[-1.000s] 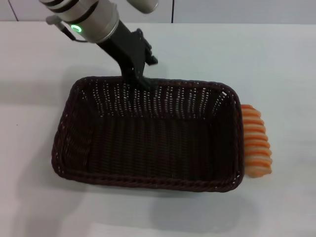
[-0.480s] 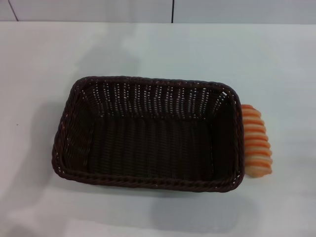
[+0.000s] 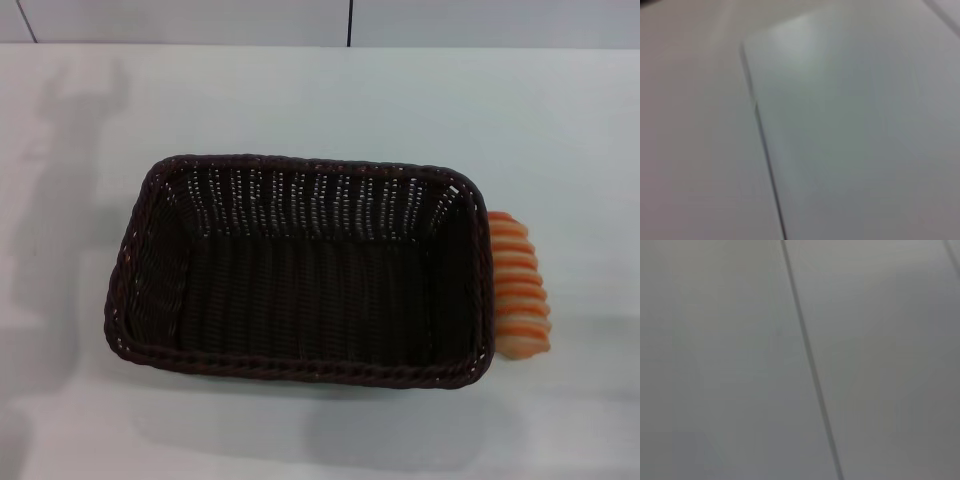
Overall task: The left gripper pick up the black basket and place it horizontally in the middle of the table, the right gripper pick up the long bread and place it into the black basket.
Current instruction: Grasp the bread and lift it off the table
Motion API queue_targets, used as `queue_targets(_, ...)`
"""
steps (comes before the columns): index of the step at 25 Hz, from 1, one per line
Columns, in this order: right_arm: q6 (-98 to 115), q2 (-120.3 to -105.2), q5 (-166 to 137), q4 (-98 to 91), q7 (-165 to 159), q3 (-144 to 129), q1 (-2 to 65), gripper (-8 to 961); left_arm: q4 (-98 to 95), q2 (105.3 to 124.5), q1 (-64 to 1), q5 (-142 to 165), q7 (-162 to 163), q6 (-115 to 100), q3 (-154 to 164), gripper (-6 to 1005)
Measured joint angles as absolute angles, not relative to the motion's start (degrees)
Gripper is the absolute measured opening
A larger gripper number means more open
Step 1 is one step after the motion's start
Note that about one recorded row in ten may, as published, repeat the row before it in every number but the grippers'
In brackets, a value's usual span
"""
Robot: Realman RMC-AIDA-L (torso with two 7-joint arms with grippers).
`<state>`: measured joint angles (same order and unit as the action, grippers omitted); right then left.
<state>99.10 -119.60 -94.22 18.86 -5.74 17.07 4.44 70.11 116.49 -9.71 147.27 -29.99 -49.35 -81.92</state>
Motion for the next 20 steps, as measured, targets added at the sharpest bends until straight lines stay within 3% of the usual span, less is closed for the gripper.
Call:
queue_targets(10,95.24,-119.57,-94.23,21.33,-4.18,-2.65,9.4,699,38.71,118.36,-12.0,150.21,-14.52,-62.19,-81.71,814)
queue_targets(20,85.37,-119.58,-94.15,24.67,-2.66,-5.21,11.97,697,31.42,118.14,-15.51,150.25,-11.01,-59.72,-81.99,816)
